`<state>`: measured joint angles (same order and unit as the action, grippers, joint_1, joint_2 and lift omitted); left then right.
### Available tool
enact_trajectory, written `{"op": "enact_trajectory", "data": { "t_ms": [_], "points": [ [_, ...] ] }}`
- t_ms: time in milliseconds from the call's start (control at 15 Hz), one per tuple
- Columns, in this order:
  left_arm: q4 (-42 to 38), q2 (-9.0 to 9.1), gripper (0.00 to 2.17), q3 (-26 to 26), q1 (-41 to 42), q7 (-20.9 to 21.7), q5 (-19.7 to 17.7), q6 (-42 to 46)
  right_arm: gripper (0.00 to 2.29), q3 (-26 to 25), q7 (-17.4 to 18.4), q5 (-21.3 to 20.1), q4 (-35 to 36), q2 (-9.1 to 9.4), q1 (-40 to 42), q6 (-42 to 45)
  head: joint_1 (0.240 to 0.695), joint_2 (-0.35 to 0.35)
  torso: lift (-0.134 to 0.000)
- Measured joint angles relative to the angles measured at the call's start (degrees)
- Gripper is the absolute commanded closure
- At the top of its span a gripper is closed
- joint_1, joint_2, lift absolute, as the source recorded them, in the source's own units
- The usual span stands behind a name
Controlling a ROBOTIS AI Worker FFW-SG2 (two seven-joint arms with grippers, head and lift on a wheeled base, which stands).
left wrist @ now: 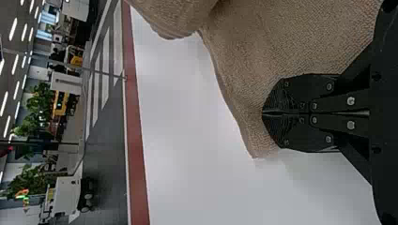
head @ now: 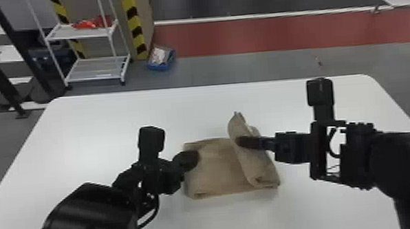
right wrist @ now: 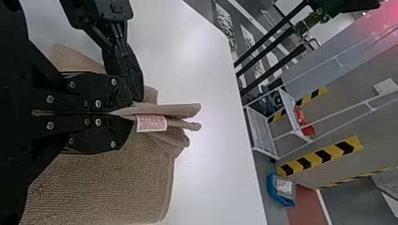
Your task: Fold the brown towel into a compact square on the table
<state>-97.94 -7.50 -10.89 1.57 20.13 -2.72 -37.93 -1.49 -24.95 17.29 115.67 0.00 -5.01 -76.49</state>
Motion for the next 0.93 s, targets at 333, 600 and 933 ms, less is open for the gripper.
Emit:
{"op": "enact_trajectory", "data": {
  "t_ms": [333, 600, 933],
  "points": [
    [0.33, 0.11, 2.13, -0.28, -0.51, 0.05, -0.12, -0.02, 1.31, 1.56, -0.01, 1.04, -5.52, 0.0, -1.27, 3.73, 0.695, 0.048, -0.124],
    [0.56, 0.25, 2.13, -0.44, -0.5, 0.0, -0.39, -0.01, 1.31, 3.16, 0.18, 1.08, -5.2, 0.0, -1.78, 4.44, 0.695, 0.057, -0.124],
    [1.08, 0.37, 2.13, -0.5, -0.73, 0.01, -0.66, 0.16, 0.96, 6.0, 1.86, 0.27, -5.51, 0.0, -1.8, 4.62, 0.695, 0.072, -0.124]
  ]
}}
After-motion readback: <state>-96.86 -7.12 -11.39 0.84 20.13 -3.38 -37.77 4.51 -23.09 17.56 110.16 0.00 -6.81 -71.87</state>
